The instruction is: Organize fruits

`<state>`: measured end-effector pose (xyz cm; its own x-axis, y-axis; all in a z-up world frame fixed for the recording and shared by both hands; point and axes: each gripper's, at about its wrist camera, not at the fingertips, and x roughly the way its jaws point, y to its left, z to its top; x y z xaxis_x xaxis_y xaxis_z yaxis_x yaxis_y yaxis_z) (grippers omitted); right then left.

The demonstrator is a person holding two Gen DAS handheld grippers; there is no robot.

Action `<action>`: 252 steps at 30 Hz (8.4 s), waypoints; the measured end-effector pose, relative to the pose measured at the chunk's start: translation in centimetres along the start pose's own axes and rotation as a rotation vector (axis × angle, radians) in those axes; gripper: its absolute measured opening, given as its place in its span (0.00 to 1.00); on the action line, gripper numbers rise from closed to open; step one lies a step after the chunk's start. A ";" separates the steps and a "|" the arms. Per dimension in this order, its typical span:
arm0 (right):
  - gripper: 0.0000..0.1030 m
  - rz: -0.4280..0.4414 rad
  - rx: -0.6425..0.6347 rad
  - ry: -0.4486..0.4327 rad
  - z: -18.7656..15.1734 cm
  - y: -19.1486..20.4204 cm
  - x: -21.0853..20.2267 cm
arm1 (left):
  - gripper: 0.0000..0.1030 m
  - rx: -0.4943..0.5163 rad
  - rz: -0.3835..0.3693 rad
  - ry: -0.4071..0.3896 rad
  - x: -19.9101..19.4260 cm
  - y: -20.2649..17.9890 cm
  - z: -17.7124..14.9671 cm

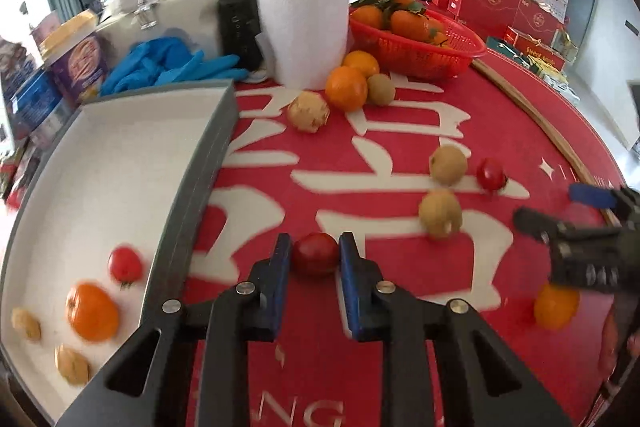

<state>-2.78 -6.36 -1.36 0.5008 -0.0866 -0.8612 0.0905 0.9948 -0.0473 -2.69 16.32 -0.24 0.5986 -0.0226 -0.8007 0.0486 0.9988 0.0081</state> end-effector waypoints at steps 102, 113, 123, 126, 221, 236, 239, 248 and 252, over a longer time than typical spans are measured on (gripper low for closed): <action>0.23 0.434 -0.319 0.075 4.7 27.0 -1.2 | 0.25 -0.260 0.118 -0.088 -4.0 16.5 -5.5; 0.62 0.438 -0.310 0.065 5.2 27.0 -1.7 | 0.39 -0.279 0.120 -0.086 -4.3 16.7 -5.4; 0.78 0.449 -0.289 0.033 5.6 26.2 -3.2 | 0.80 -0.290 0.173 -0.130 -5.8 16.8 -4.8; 1.00 0.452 -0.270 0.007 5.6 25.4 -4.0 | 0.80 -0.274 0.169 -0.133 -6.3 16.3 -4.6; 1.00 -0.149 0.234 -0.098 -3.3 -3.0 -2.1 | 1.00 -0.015 0.016 -0.009 -0.3 -0.9 -2.1; 1.00 -0.150 0.234 -0.098 -3.3 -3.0 -2.1 | 1.00 -0.015 0.016 -0.008 -0.3 -0.9 -2.0; 1.00 -0.150 0.234 -0.098 -3.3 -3.0 -2.1 | 1.00 -0.015 0.016 -0.009 -0.3 -0.9 -2.0; 1.00 -0.150 0.234 -0.098 -3.3 -2.9 -2.1 | 0.99 0.047 -0.055 -0.034 -1.5 -2.7 -0.6; 1.00 -0.150 0.234 -0.098 -3.3 -2.9 -2.1 | 0.95 0.082 -0.066 -0.042 -1.1 -4.0 0.9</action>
<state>-6.92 -8.90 -1.08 0.5467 -0.2480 -0.7997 0.3600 0.9320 -0.0429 -2.78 12.26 1.13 0.6246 -0.0920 -0.7755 0.1535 0.9881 0.0065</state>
